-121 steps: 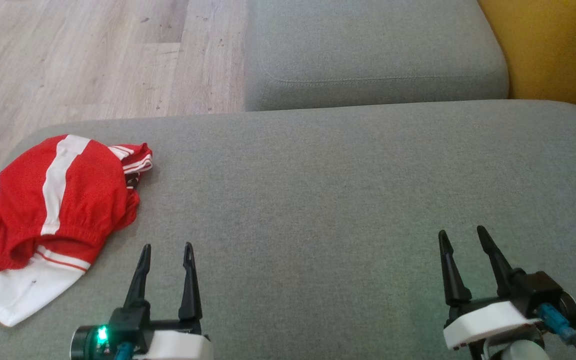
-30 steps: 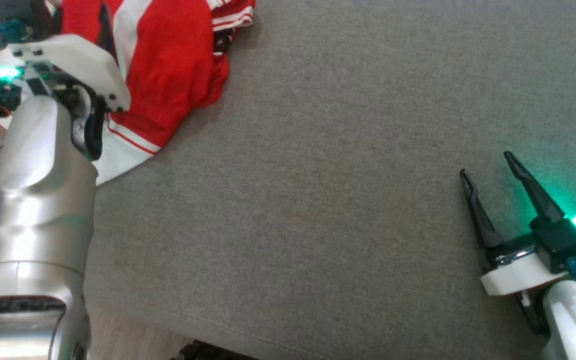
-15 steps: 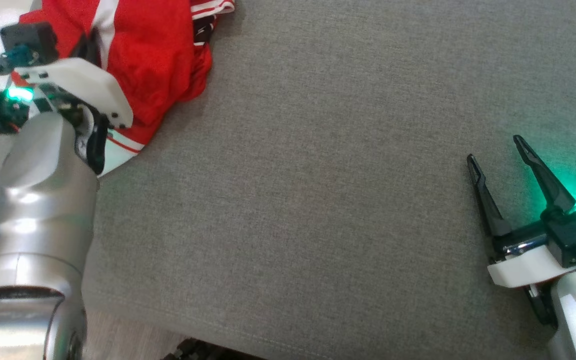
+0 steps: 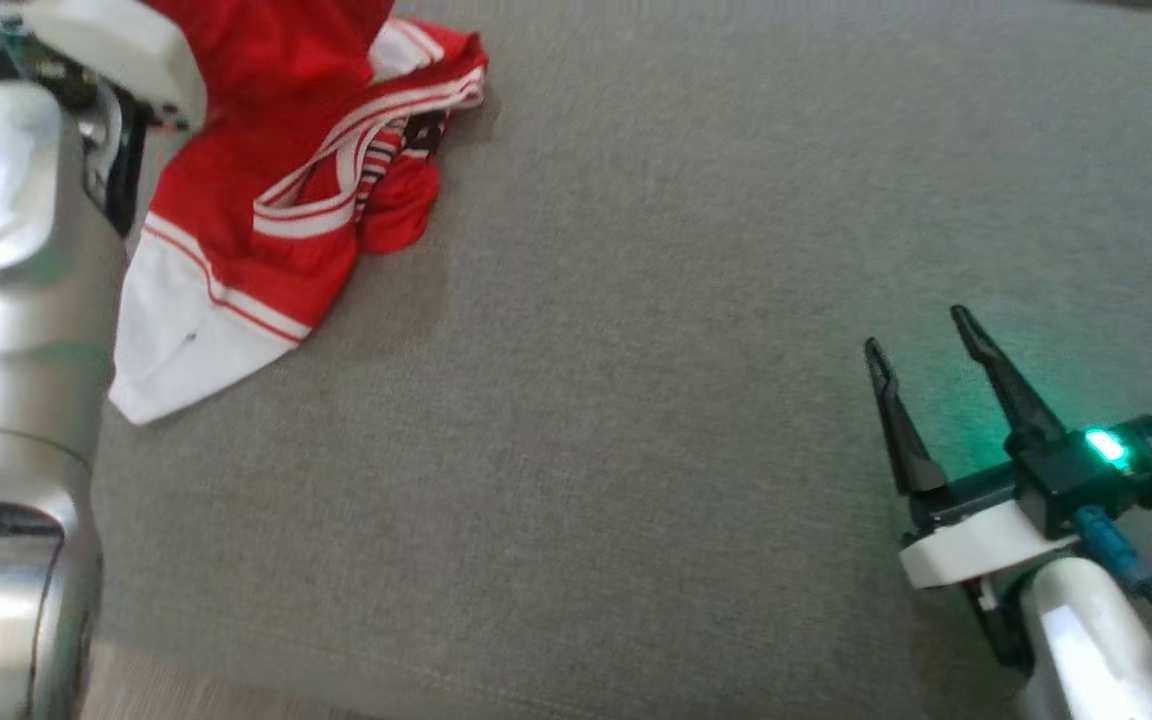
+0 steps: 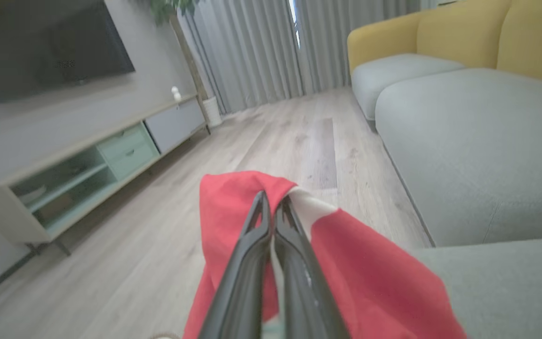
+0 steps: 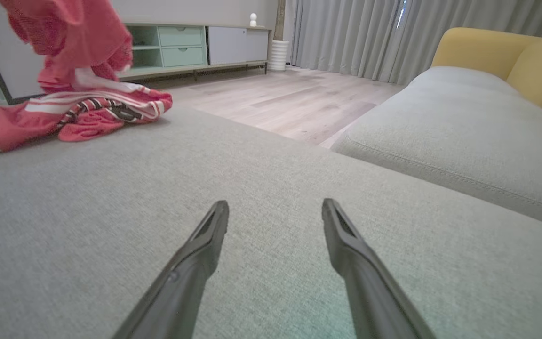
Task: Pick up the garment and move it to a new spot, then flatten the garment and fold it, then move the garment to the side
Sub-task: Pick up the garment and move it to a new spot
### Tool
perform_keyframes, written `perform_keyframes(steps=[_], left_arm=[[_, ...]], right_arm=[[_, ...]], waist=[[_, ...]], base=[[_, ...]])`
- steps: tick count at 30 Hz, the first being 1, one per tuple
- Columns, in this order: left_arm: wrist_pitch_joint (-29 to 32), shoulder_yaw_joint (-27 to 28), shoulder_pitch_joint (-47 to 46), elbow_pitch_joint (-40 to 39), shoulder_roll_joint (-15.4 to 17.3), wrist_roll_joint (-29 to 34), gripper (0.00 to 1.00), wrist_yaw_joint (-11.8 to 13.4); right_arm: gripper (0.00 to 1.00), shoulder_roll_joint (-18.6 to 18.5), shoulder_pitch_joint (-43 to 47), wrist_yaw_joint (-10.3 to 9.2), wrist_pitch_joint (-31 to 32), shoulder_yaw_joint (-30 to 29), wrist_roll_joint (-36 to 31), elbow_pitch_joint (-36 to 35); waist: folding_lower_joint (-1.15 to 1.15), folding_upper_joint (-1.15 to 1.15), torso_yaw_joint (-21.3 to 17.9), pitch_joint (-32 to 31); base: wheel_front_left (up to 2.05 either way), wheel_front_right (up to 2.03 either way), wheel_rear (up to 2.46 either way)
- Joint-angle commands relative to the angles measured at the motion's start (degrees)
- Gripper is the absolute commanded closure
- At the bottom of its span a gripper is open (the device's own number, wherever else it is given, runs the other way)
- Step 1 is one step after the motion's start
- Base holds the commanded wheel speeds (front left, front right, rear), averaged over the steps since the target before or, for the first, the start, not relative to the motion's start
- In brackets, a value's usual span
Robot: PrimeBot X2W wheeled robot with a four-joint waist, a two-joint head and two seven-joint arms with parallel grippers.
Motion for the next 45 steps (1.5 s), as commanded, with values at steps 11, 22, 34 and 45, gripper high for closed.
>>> perform_keyframes(steps=[11, 22, 34, 45], left_arm=[[6.5, -12.5, -5.0, -16.7, 4.0, -7.9, 1.00, -0.3], [15.4, -21.0, 2.2, -33.3, 7.5, -20.2, 1.00, -0.3], [11.2, -32.8, 20.9, -27.5, 5.7, -17.2, 1.00, 0.7], [-4.4, -31.1, 28.2, -17.6, -2.0, -18.3, 0.00, 7.4]], right_arm=[[0.00, 5.8, 2.4, 0.37, -0.1, 0.8, 1.5, -0.4], [0.00, 7.1, 3.3, 0.37, -0.1, 2.1, 2.0, -1.0], [0.00, 7.1, 0.9, 0.37, -0.1, 4.8, 4.7, -1.5], [0.00, 7.1, 2.5, 0.37, -0.1, 4.0, 4.8, -0.7]], waist=[[0.00, 0.00, -14.9, -12.6], [0.00, 0.00, -30.3, -12.6], [0.00, 0.00, -39.7, -7.0], [0.00, 0.00, -33.8, -9.6]], base=[[0.00, 0.00, 0.00], [0.00, 0.00, 0.00], [0.00, 0.00, 0.00], [0.00, 0.00, 0.00]])
